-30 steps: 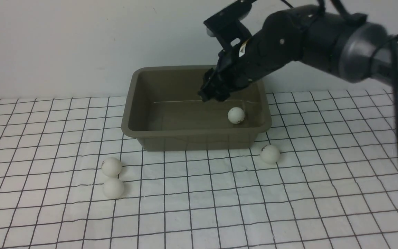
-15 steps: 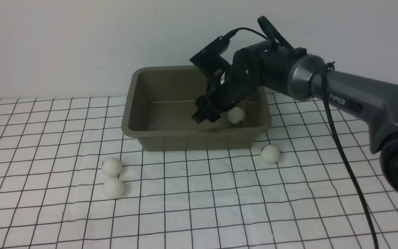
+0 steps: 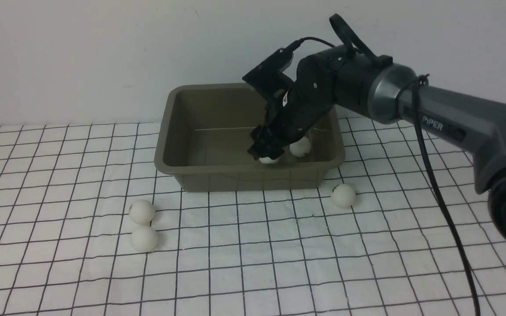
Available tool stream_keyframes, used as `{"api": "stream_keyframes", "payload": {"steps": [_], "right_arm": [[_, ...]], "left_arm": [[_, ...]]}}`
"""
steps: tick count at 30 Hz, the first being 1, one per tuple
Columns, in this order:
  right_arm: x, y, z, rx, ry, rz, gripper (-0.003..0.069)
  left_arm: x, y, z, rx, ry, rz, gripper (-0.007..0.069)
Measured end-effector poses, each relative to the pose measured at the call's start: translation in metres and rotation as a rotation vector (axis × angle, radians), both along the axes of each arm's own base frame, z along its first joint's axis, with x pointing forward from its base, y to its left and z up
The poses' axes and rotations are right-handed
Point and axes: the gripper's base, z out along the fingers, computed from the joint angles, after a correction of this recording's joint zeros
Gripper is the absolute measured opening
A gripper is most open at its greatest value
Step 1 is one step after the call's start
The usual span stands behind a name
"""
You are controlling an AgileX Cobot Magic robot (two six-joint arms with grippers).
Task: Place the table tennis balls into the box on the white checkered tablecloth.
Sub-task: 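Reach for and grasp a ping pong ball on the table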
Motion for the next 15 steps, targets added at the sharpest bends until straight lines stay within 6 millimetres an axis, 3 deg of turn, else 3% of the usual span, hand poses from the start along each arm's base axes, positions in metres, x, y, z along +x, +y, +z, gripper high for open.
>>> {"api": "stream_keyframes", "payload": {"steps": [2,6,15], "right_arm": [[-0.007,-0.011,0.025,-0.017,-0.015,-0.026,0.0419],[-0.012,-0.034,0.047,-0.038,-0.003,-0.091,0.0419],[-0.010,-0.084,0.057,-0.071,0.116,-0.216,0.0419]], "left_arm": [[0.000,0.000,0.000,0.000,0.000,0.000,-0.0004],[0.000,0.000,0.000,0.000,0.000,0.000,-0.0004],[0.000,0.000,0.000,0.000,0.000,0.000,-0.0004]]}}
